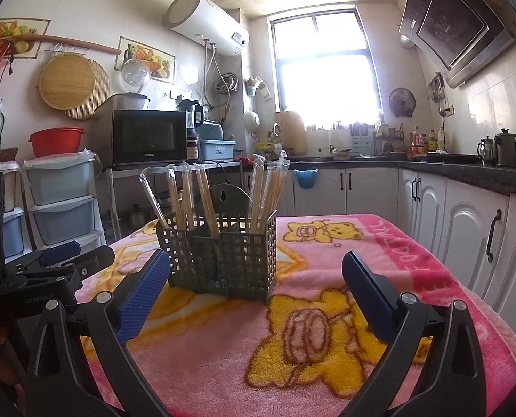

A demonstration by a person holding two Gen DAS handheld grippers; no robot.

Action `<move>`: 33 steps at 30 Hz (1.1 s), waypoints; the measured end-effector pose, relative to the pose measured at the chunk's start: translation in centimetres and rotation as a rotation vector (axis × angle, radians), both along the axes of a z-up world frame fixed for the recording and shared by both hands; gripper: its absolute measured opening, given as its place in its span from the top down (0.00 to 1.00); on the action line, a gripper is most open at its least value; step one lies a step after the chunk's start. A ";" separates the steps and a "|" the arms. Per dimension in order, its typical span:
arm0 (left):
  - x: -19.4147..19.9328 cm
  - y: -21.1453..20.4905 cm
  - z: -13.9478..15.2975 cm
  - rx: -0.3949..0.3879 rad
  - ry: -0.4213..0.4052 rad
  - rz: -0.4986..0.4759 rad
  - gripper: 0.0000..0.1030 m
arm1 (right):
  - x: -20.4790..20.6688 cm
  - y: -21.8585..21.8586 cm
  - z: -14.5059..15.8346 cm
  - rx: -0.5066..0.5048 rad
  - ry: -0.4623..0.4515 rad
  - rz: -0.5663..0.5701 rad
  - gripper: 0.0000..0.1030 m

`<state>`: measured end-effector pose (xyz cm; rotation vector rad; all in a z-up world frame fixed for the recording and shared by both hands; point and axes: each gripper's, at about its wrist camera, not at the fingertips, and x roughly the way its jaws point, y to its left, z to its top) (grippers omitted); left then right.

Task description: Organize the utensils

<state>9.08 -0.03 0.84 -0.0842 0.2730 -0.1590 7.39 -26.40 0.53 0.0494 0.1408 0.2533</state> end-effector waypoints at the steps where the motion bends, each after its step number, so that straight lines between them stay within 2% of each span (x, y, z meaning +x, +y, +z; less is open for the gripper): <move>1: 0.0 0.0 0.0 -0.001 0.000 0.002 0.10 | 0.0 0.0 0.0 -0.001 0.000 -0.001 0.06; 33: 0.1 0.1 -0.1 -0.007 0.000 0.000 0.10 | 0.0 0.0 0.0 -0.002 0.004 -0.017 0.06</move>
